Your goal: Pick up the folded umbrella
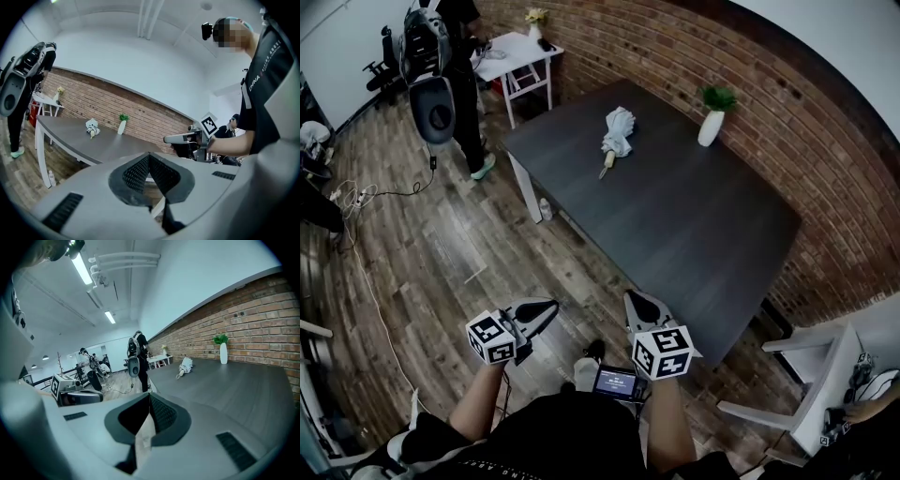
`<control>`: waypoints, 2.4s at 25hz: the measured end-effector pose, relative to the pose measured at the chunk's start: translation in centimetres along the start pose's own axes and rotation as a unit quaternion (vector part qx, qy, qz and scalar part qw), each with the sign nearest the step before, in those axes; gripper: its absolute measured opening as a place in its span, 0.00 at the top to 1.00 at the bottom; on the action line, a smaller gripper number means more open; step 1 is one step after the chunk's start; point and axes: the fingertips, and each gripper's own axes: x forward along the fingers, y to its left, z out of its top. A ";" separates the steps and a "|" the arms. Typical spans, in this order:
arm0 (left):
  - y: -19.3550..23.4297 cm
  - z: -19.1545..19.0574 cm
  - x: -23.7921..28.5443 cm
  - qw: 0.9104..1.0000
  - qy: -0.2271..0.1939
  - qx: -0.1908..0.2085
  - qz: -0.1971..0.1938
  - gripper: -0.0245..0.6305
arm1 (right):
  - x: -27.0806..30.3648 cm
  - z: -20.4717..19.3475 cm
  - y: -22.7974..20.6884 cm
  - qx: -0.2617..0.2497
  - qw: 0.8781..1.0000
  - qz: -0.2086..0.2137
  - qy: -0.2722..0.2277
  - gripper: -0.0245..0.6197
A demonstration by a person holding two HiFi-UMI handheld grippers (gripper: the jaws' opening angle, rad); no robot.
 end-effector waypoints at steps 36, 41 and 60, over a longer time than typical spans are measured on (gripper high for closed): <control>13.1 6.9 14.5 1.000 0.007 -0.003 -0.012 0.96 | 11.8 6.4 -15.0 0.048 0.999 -0.010 -0.004 0.95; 17.3 8.1 15.8 0.999 0.014 -0.004 -0.033 0.96 | 15.0 7.9 -16.0 0.053 0.998 -0.030 -0.005 0.95; 34.4 14.9 16.5 0.991 0.043 0.003 -0.127 0.96 | 28.5 14.7 -16.0 0.082 0.988 -0.132 -0.023 0.95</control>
